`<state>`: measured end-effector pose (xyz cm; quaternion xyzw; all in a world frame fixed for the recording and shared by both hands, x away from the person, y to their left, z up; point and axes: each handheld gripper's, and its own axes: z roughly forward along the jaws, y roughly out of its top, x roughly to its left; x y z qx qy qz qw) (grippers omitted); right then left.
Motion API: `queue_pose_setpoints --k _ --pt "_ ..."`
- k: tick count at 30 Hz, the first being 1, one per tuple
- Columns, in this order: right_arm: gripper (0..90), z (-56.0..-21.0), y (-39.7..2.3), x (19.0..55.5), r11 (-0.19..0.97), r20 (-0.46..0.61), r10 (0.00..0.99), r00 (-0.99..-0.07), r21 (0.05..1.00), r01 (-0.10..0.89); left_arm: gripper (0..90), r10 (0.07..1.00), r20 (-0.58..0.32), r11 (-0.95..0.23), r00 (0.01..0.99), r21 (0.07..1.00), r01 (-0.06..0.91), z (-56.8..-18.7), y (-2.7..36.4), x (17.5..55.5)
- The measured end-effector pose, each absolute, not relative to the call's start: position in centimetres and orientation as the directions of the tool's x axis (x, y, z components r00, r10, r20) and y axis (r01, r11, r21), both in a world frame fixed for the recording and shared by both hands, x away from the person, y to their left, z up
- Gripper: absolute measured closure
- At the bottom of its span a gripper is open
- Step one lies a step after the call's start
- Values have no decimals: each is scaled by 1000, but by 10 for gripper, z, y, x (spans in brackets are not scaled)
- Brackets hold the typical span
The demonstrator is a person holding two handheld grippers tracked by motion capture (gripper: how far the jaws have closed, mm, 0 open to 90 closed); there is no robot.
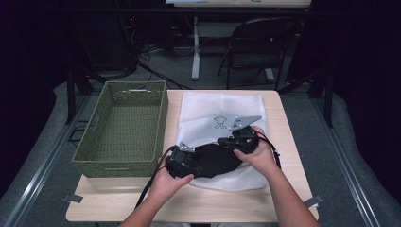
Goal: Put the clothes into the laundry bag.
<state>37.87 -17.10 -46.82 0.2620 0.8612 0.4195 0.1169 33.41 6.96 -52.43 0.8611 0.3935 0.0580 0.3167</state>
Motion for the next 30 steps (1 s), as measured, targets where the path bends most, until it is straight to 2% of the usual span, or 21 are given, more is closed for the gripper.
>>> queue_pose_setpoints --k 14,30 --pt "893 -468 -171 379 511 19 549 -835 784 353 409 724 -172 -489 668 555 673 -545 65 334" --pt "893 -469 -170 378 513 18 548 -836 783 352 423 717 -135 -537 684 519 665 -558 57 336"
